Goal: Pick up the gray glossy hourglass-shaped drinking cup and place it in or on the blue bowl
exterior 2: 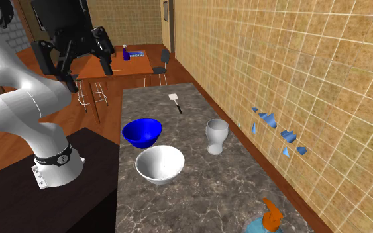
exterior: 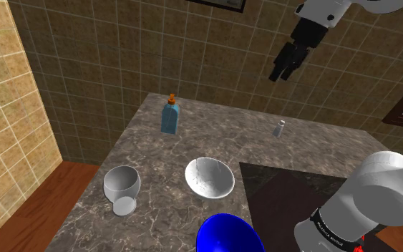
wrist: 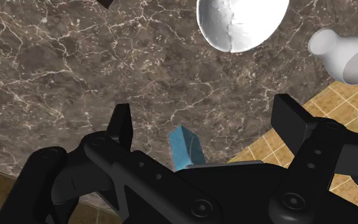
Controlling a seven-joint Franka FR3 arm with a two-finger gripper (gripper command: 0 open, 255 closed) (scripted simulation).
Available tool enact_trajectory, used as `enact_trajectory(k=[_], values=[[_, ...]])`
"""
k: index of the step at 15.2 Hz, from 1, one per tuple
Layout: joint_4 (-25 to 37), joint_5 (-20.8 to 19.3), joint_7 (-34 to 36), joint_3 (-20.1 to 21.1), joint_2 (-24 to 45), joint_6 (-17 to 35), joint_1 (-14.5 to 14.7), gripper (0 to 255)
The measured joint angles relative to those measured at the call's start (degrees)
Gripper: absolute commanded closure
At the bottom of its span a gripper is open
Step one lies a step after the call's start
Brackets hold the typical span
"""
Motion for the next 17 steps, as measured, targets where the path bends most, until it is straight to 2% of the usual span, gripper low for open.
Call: enact_trajectory(k=[4,9,17], values=[[-1.83,1.06,1.34,1.67,0.88,2.69,0.68,0],[-4.39,3.93,5.74,6.76,4.11,8.75,2.68,0],[-4.74,6.85,12.21,14.65,13.82,19.54,5.13,0]])
